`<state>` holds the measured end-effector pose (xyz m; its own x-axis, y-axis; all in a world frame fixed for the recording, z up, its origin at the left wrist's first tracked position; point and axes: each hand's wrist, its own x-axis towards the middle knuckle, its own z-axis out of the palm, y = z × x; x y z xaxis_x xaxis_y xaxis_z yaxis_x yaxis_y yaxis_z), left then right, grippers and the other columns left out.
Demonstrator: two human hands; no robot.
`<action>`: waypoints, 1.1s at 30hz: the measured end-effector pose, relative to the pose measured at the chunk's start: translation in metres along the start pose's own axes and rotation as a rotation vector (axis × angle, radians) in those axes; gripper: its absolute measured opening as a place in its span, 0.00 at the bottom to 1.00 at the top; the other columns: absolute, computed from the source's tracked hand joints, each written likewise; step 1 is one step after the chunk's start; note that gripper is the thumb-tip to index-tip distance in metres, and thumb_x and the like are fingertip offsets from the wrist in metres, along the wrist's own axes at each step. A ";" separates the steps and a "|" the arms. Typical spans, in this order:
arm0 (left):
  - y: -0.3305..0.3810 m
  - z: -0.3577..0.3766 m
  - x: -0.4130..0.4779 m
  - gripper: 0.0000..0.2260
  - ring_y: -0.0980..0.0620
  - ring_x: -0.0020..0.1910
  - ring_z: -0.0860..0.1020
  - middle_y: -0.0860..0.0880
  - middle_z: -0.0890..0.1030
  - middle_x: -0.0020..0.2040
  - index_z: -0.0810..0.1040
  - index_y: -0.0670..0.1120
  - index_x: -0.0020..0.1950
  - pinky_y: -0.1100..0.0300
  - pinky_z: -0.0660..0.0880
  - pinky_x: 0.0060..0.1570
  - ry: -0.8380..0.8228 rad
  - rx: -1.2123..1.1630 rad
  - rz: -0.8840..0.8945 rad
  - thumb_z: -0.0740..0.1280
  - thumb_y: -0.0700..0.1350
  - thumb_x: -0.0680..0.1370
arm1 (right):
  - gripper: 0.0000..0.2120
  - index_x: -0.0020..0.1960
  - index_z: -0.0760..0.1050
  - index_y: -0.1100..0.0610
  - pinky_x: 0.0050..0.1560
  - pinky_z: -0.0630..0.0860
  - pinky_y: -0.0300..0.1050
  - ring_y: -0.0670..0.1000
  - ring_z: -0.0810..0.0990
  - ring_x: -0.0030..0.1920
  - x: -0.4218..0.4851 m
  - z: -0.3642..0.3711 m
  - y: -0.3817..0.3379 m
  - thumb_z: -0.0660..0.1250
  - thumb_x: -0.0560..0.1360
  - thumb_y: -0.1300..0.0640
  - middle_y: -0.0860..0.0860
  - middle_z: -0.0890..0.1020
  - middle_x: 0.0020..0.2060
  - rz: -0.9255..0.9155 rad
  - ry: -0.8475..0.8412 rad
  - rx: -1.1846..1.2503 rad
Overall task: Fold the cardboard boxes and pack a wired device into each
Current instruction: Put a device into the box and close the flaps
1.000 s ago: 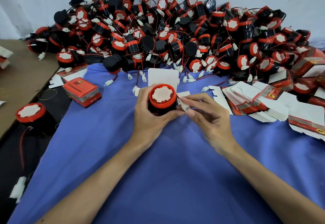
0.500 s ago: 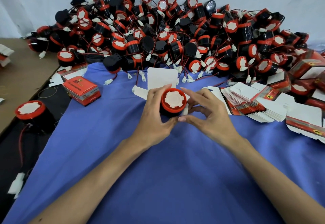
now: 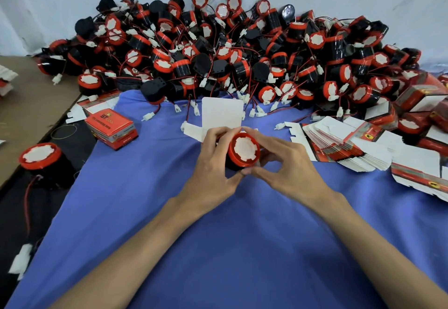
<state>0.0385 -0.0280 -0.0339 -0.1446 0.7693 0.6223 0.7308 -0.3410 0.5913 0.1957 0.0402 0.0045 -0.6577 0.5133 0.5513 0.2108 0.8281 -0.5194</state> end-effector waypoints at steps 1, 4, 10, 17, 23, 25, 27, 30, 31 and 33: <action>0.000 0.001 -0.001 0.31 0.52 0.64 0.68 0.52 0.63 0.63 0.67 0.42 0.72 0.68 0.67 0.64 -0.030 0.008 0.005 0.73 0.46 0.71 | 0.38 0.71 0.64 0.50 0.47 0.77 0.34 0.47 0.79 0.36 -0.001 0.000 0.000 0.78 0.66 0.57 0.56 0.82 0.45 -0.003 -0.021 -0.035; 0.001 0.000 -0.002 0.33 0.51 0.66 0.67 0.53 0.62 0.64 0.61 0.48 0.74 0.62 0.68 0.66 -0.053 -0.039 0.003 0.72 0.47 0.72 | 0.38 0.70 0.65 0.48 0.46 0.77 0.34 0.47 0.79 0.35 -0.001 -0.001 -0.002 0.79 0.65 0.55 0.54 0.80 0.42 -0.003 -0.018 -0.046; -0.002 -0.003 0.003 0.40 0.53 0.68 0.66 0.47 0.63 0.68 0.49 0.55 0.75 0.67 0.64 0.67 -0.069 -0.115 0.007 0.73 0.45 0.73 | 0.31 0.65 0.75 0.56 0.44 0.78 0.40 0.48 0.77 0.40 0.012 -0.009 -0.011 0.79 0.65 0.51 0.48 0.79 0.48 -0.024 -0.070 -0.127; -0.021 -0.022 0.013 0.42 0.42 0.71 0.60 0.46 0.60 0.69 0.54 0.43 0.74 0.48 0.59 0.71 0.254 0.137 0.088 0.71 0.57 0.69 | 0.18 0.51 0.79 0.61 0.35 0.69 0.31 0.37 0.74 0.32 0.073 -0.021 -0.012 0.78 0.66 0.55 0.47 0.78 0.34 -0.072 -0.196 -0.212; -0.040 -0.035 0.021 0.57 0.54 0.71 0.64 0.47 0.65 0.72 0.46 0.46 0.78 0.63 0.63 0.65 0.206 -0.298 -0.512 0.79 0.58 0.61 | 0.16 0.53 0.81 0.60 0.35 0.66 0.22 0.29 0.73 0.31 0.096 -0.018 0.003 0.77 0.68 0.56 0.29 0.74 0.23 0.007 -0.328 -0.141; -0.048 -0.037 0.025 0.54 0.61 0.67 0.69 0.55 0.72 0.68 0.50 0.52 0.77 0.66 0.65 0.63 0.046 -0.352 -0.573 0.78 0.55 0.59 | 0.12 0.48 0.80 0.58 0.34 0.66 0.28 0.39 0.75 0.31 0.096 -0.010 0.007 0.76 0.68 0.53 0.35 0.78 0.27 0.001 -0.355 -0.165; -0.057 -0.036 0.025 0.42 0.71 0.59 0.73 0.67 0.76 0.58 0.61 0.57 0.70 0.73 0.70 0.56 -0.028 -0.309 -0.488 0.80 0.46 0.62 | 0.13 0.46 0.80 0.58 0.37 0.68 0.38 0.46 0.72 0.32 0.096 -0.003 0.011 0.74 0.69 0.48 0.45 0.81 0.32 0.014 -0.385 -0.235; -0.065 -0.030 0.026 0.43 0.59 0.63 0.72 0.56 0.74 0.65 0.62 0.49 0.73 0.73 0.71 0.54 -0.060 -0.264 -0.516 0.81 0.42 0.63 | 0.16 0.46 0.80 0.58 0.40 0.72 0.48 0.47 0.71 0.31 0.097 0.000 0.013 0.72 0.70 0.45 0.51 0.82 0.36 0.041 -0.409 -0.294; -0.065 -0.029 0.025 0.44 0.57 0.63 0.72 0.53 0.73 0.66 0.61 0.48 0.73 0.74 0.70 0.52 -0.051 -0.236 -0.520 0.81 0.44 0.63 | 0.16 0.47 0.79 0.57 0.40 0.72 0.48 0.47 0.70 0.31 0.097 -0.002 0.013 0.71 0.70 0.45 0.51 0.82 0.36 0.043 -0.409 -0.299; -0.067 -0.029 0.025 0.44 0.55 0.62 0.71 0.52 0.72 0.65 0.62 0.48 0.72 0.75 0.69 0.50 -0.040 -0.202 -0.516 0.82 0.47 0.62 | 0.19 0.52 0.79 0.57 0.42 0.72 0.48 0.47 0.70 0.34 0.098 -0.005 0.013 0.71 0.70 0.44 0.51 0.81 0.36 0.046 -0.411 -0.329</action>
<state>-0.0338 -0.0019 -0.0434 -0.4212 0.8827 0.2083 0.4292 -0.0083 0.9032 0.1375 0.1021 0.0547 -0.8578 0.4746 0.1974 0.4183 0.8677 -0.2685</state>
